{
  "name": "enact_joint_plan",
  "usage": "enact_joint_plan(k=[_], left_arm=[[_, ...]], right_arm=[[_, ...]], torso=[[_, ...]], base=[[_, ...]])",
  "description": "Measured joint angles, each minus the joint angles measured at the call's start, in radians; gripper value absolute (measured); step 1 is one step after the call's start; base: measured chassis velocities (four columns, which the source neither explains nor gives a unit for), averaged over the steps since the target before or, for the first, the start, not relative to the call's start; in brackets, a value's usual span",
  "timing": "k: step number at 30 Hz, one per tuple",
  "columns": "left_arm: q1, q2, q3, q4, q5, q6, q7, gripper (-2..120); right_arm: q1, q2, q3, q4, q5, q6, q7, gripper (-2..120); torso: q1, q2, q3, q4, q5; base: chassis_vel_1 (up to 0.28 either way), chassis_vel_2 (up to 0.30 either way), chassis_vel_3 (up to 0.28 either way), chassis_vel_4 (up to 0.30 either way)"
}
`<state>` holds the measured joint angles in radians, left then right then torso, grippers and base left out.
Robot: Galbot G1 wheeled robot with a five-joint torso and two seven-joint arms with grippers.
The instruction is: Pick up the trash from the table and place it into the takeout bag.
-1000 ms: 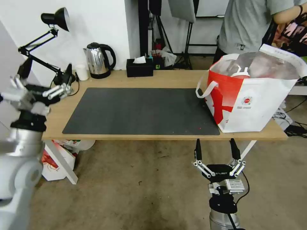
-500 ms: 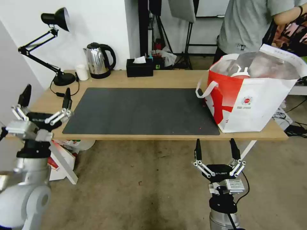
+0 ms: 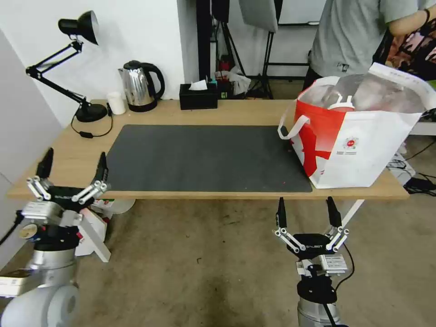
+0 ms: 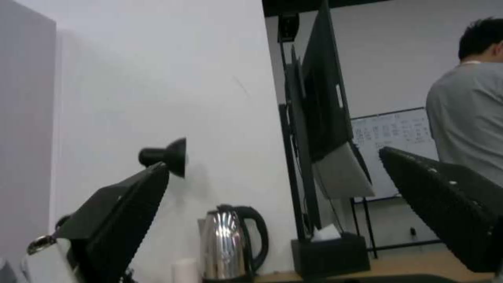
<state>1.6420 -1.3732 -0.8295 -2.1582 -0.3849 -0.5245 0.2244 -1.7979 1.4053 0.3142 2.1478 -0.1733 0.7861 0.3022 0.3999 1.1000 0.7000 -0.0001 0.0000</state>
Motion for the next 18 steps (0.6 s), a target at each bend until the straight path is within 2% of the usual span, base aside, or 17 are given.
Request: enact_joint_plan(k=[7,18], left_arm=[[0.023,-0.012,0.038,0.069,0.012,-0.057,0.009,100],[0.056,-0.023,0.065,0.094,0.029,-0.093,0.017,100]], right_arm=[[0.000,0.000,0.000,0.000,0.000,0.000,0.000,100],[0.000,0.000,0.000,0.000,0.000,0.000,0.000,100]], torso=[[0.000,0.000,0.000,0.0001,0.0000],[0.000,0.000,0.000,0.0001,0.0000]], base=[[0.000,0.000,0.000,0.000],[0.000,0.000,0.000,0.000]])
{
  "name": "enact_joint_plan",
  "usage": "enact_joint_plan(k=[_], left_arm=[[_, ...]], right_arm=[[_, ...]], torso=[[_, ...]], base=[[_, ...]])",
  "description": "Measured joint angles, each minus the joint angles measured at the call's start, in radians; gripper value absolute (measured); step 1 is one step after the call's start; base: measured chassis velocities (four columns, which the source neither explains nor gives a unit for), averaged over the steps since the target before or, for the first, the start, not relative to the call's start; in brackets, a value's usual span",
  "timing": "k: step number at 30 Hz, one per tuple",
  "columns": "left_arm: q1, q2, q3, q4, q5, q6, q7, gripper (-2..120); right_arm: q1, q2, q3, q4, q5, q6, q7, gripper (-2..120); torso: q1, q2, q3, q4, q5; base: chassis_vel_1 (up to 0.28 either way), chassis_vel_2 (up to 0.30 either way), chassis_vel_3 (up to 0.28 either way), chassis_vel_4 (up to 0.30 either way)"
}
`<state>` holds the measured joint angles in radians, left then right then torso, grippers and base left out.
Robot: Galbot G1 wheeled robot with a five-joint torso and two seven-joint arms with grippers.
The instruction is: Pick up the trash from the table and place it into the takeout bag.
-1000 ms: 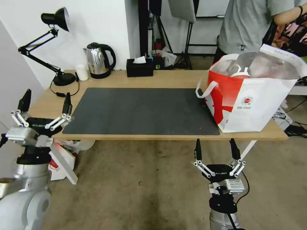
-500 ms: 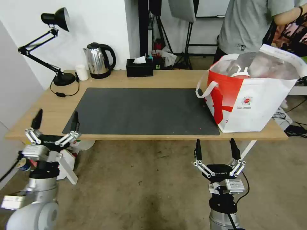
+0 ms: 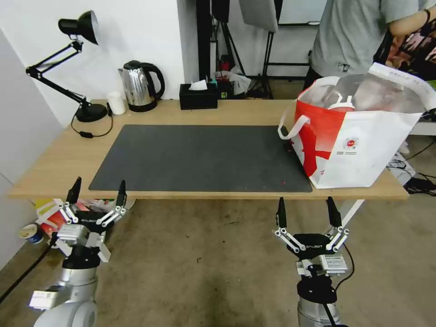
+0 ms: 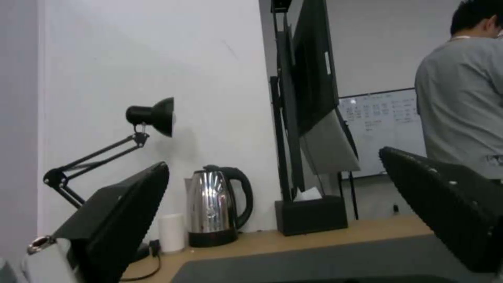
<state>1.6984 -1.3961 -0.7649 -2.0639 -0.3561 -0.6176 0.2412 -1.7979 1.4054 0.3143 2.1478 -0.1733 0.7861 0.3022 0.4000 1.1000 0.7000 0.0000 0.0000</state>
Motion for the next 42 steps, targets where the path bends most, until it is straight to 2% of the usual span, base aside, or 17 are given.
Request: enact_joint_plan(k=[13,42], left_arm=[[0.064,-0.001,-0.028,-0.029,0.000,-0.036,-0.001,100],[0.048,-0.012,-0.038,-0.022,-0.002,-0.043,-0.001,100]], right_arm=[[0.000,0.000,0.000,0.000,0.000,0.000,0.000,100],[0.000,0.000,0.000,0.000,0.000,0.000,0.000,100]], torso=[[0.000,0.000,0.000,0.0001,0.0000],[0.000,0.000,0.000,0.0000,0.0000]], base=[[0.000,0.000,0.000,0.000],[0.000,0.000,0.000,0.000]])
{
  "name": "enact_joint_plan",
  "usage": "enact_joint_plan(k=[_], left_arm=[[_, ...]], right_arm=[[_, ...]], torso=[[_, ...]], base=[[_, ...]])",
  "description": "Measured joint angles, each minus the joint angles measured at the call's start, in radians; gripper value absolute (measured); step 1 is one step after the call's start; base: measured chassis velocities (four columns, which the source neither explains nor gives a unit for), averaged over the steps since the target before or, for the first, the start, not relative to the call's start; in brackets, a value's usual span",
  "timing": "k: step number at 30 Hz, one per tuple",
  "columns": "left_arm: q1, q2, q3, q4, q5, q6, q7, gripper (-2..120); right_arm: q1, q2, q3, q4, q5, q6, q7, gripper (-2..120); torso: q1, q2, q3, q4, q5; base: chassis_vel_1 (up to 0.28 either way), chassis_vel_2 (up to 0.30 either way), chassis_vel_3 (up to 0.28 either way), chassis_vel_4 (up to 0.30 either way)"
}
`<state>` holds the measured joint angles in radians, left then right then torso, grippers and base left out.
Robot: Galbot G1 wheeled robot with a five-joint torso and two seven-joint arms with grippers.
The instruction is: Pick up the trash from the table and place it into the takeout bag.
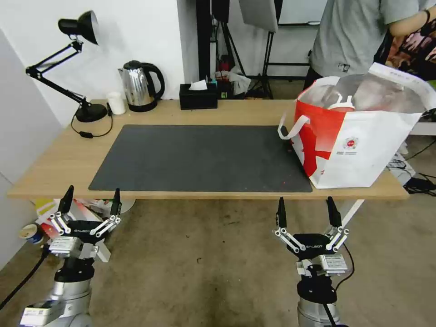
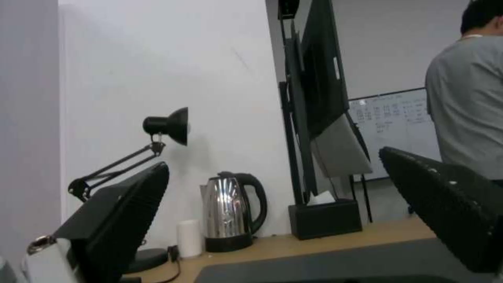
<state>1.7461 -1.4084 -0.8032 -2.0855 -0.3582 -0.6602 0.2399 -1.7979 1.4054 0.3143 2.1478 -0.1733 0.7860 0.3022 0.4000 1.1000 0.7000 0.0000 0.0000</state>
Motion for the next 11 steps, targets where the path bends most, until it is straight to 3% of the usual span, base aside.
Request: enact_joint_plan(k=[11], left_arm=[[0.010,-0.017,-0.008,0.030,0.002,-0.042,0.003,100]], right_arm=[[0.000,0.000,0.000,0.000,0.000,0.000,0.000,100]], torso=[[0.000,0.000,0.000,0.0000,0.0000]], base=[[0.000,0.000,0.000,0.000]])
